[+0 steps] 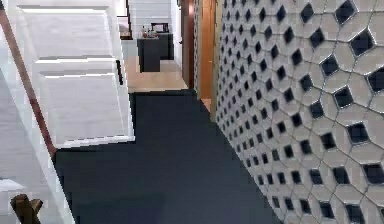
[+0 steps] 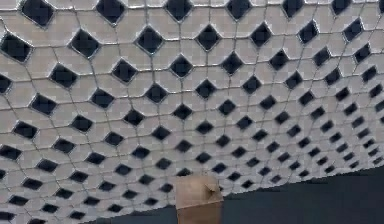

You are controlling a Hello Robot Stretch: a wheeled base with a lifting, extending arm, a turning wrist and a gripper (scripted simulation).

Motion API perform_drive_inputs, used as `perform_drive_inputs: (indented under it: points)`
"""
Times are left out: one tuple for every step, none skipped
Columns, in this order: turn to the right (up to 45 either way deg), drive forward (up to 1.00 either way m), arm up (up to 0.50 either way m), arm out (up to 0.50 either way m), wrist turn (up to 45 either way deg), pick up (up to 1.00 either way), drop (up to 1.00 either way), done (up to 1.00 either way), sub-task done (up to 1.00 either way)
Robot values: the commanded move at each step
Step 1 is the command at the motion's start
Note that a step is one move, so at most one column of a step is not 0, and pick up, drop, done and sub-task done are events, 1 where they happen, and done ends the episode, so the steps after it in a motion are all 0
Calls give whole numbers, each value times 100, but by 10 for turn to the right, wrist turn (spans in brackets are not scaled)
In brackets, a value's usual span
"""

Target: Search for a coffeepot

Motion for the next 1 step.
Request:
perform_drive_inputs:
  points:
    - [0,80,0,0,0,0,0,0,0]
